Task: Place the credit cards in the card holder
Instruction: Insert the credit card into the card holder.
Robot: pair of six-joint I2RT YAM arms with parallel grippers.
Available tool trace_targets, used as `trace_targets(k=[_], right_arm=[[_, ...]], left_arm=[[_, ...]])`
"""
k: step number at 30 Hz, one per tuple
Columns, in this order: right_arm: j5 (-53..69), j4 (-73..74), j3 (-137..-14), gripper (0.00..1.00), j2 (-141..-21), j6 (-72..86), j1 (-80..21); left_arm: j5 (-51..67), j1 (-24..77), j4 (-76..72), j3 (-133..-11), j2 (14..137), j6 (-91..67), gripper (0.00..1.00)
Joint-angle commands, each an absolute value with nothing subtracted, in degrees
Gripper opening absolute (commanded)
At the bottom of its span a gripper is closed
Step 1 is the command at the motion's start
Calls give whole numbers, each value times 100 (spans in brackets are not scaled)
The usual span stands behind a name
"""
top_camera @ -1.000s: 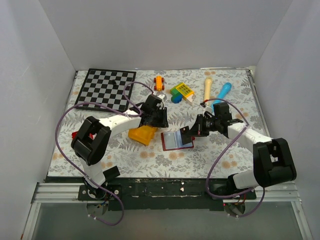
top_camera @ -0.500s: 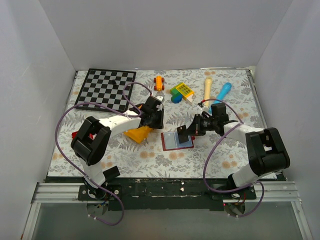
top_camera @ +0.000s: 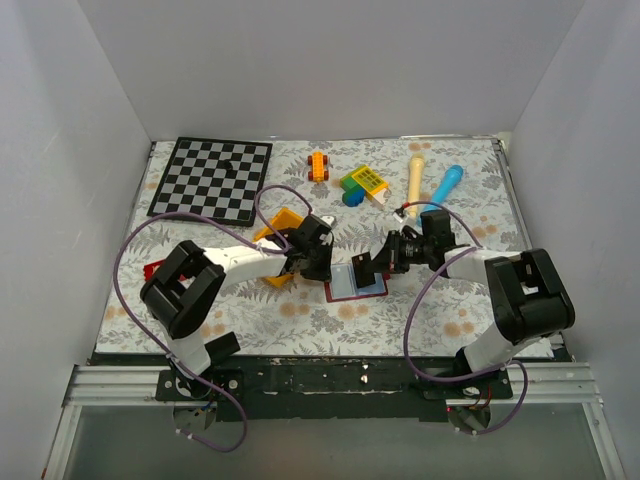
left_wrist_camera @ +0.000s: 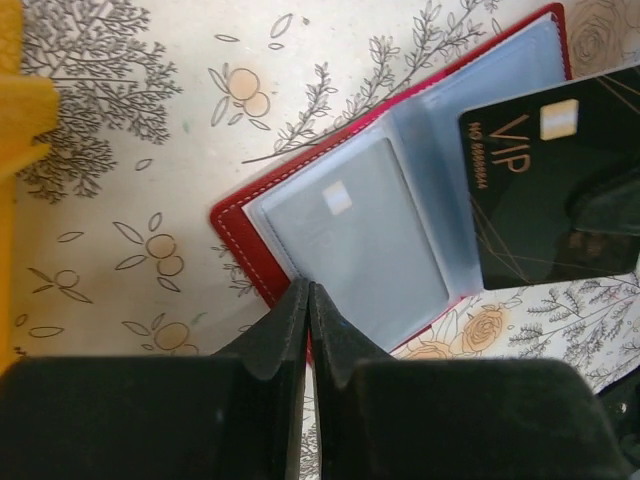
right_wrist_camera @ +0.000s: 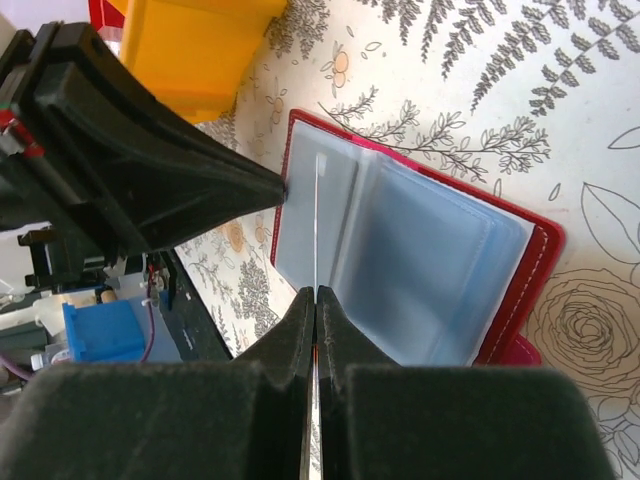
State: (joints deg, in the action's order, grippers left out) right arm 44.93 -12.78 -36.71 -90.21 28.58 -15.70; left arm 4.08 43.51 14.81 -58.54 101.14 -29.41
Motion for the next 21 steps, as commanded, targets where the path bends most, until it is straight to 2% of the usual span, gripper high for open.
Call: trace_targets(k=[1, 21], right_arm=[[4430, -1521, -3612, 1, -9193, 2935, -1538], [4219, -1784, -3481, 1, -9633, 3419, -1538]], left_arm=[[255, 4430, 1318, -5766, 9818, -3173, 2], [237, 4430, 1327, -5555, 9896, -3190, 0]])
